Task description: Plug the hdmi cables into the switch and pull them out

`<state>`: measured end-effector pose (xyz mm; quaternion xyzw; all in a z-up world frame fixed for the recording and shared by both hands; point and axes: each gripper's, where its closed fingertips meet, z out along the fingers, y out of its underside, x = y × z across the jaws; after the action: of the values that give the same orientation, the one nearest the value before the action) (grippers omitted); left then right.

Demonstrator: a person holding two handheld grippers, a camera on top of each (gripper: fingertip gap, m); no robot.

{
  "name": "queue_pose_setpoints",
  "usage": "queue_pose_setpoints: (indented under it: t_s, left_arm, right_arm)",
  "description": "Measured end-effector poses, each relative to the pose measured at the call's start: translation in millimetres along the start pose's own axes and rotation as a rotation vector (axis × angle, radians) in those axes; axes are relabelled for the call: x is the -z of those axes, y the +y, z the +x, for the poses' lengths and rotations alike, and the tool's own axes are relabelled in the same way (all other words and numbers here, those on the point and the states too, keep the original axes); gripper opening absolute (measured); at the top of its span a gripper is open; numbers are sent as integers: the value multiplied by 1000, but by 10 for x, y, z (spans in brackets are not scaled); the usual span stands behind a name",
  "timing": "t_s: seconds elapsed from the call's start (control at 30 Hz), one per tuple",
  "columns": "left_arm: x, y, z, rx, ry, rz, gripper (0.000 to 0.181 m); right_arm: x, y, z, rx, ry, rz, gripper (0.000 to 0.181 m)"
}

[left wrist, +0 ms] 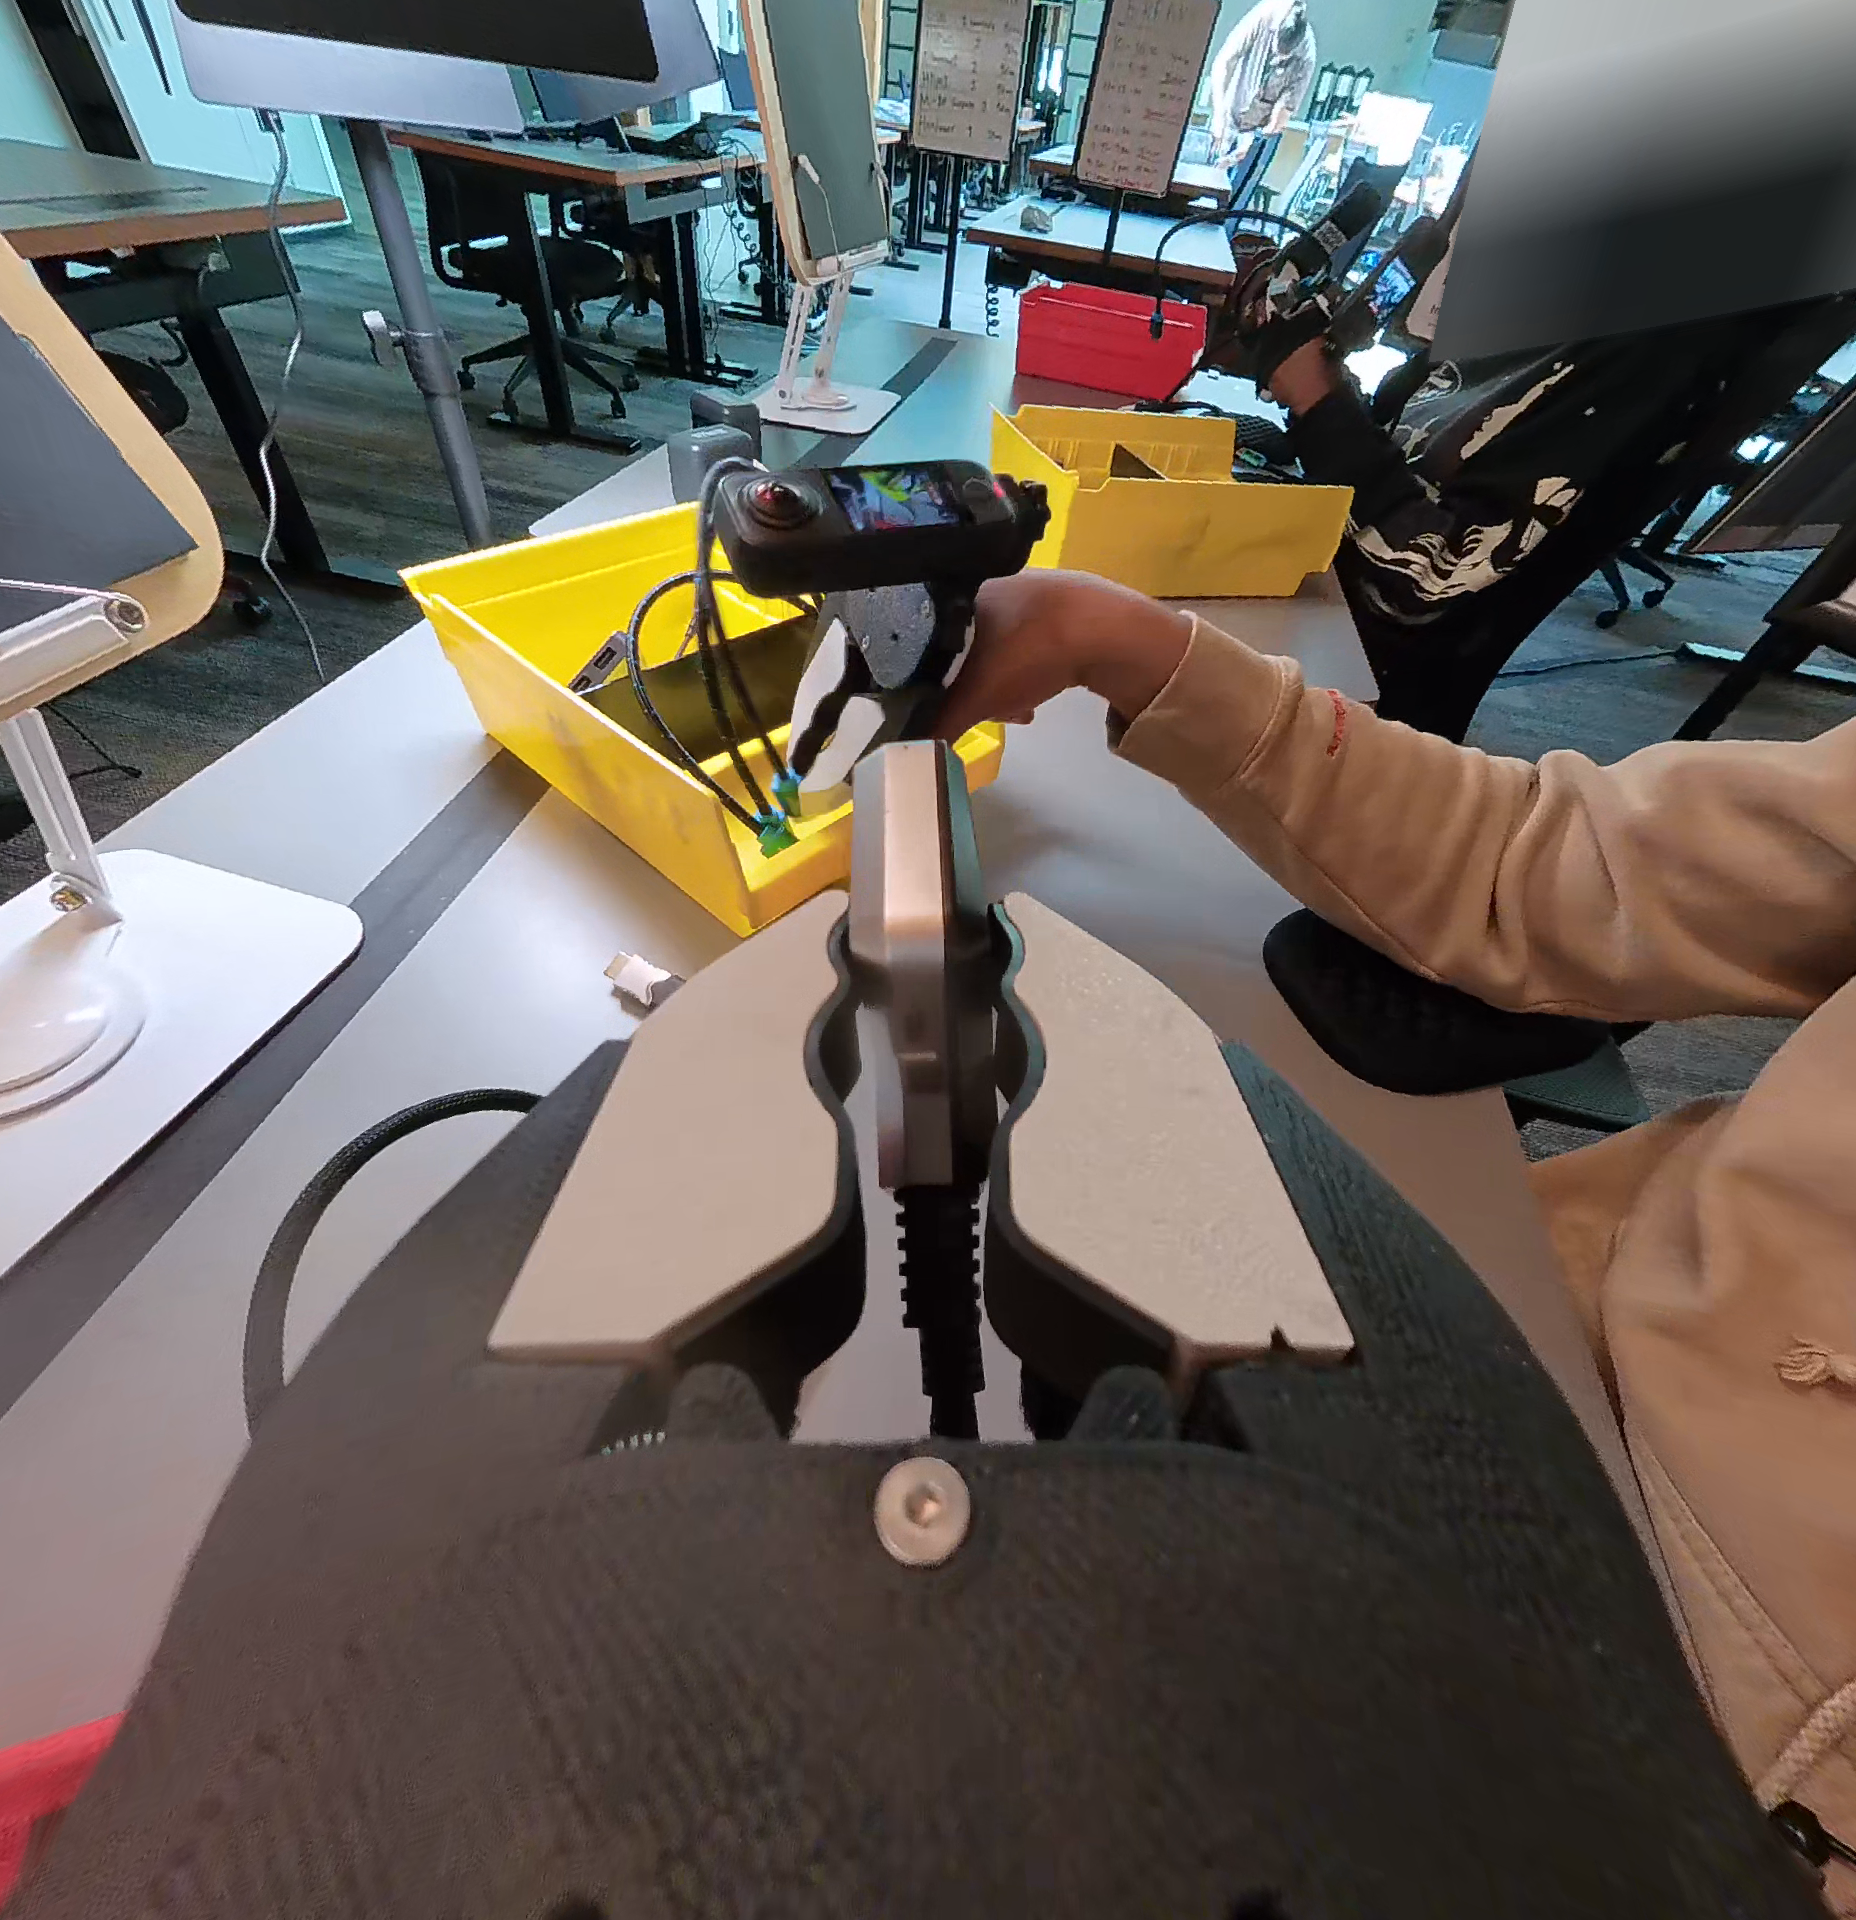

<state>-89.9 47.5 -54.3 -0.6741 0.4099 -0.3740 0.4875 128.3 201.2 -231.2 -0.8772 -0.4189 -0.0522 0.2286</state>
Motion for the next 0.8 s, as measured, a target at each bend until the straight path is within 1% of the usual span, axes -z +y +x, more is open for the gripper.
queue_pose_setpoints:
  t_s: [0.03,0.1,0.17,0.23,0.3,0.4,0.47,0.53,0.6,0.7,0.73,0.77,0.8]
  left_arm:
    - [-3,9,-12,4,0,-1,22]
    - [-10,27,-35,15,2,-1,22]
    - [-14,37,-44,20,4,-1,22]
    - [-21,40,-38,20,6,-2,22]
    - [-32,36,-21,17,11,-1,22]
    - [-64,15,36,11,34,10,22]
    - [-100,-5,103,3,60,17,22]
    - [-148,-12,169,-13,75,11,22]
    - [-203,-15,250,-37,93,1,22]
    - [-304,5,348,-62,111,-20,22]
    - [-332,28,382,-72,124,-34,22]
    - [-347,57,410,-87,136,-50,22]
    - [-350,64,413,-99,134,-52,23]
  right_arm:
    - [30,-9,-41,12,-21,7,21]
    - [146,-34,-130,38,-77,42,30]
    - [310,-105,-133,53,-87,117,31]
    - [537,-245,-174,52,-127,239,30]
    - [837,-442,-310,75,-202,407,30]
    - [1383,-724,-728,194,-373,687,29]
    - [1735,-830,-1078,303,-500,850,28]
    - [1946,-881,-1385,381,-601,937,29]
    - [1999,-928,-1647,420,-678,960,31]
    - [1930,-957,-2016,476,-786,939,36]
    - [1912,-969,-2105,488,-808,942,34]
    - [1878,-976,-2138,500,-803,943,26]
    - [1862,-945,-2151,510,-824,927,24]
